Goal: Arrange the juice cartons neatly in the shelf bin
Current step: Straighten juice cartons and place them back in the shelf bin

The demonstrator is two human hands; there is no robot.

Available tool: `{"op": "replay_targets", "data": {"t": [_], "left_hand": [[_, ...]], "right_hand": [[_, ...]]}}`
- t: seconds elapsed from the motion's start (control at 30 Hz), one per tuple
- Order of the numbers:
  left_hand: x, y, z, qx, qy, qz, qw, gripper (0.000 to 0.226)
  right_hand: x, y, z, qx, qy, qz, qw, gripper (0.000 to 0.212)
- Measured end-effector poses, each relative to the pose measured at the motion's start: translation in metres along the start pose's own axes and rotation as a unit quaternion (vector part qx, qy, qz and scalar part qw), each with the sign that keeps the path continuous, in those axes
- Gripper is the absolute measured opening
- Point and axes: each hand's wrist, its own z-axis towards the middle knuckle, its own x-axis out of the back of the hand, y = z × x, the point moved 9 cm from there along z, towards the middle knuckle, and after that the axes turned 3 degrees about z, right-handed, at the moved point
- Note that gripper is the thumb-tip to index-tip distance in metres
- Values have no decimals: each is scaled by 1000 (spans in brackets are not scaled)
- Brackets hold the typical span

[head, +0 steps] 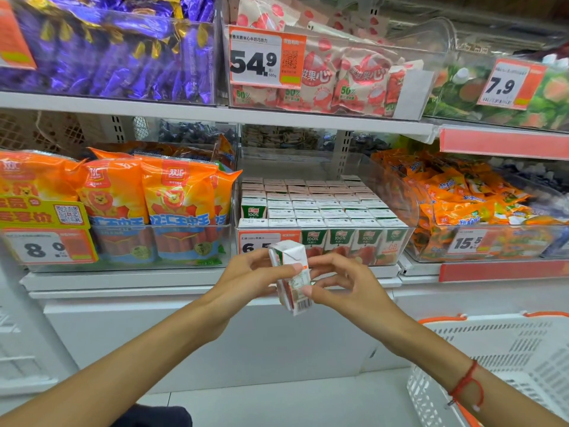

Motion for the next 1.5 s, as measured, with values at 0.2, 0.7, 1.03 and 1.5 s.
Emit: {"op": "replay_targets", "data": {"t": [0.2,0.7,1.03,1.5], "left_hand": [[5,37,-9,-187,42,150,970,53],[-5,40,-8,-237,59,224,944,60],[9,7,2,-39,43,-60,997,43],[-5,-25,-4,188,-36,-212,958,56]], "right_hand": [[2,2,-2,-20,-12,147,989,47],[14,0,2,22,21,146,989,21],[-8,-22,-7,130,-39,-127,983,71],[10,-27,0,104,65,40,992,32]]}}
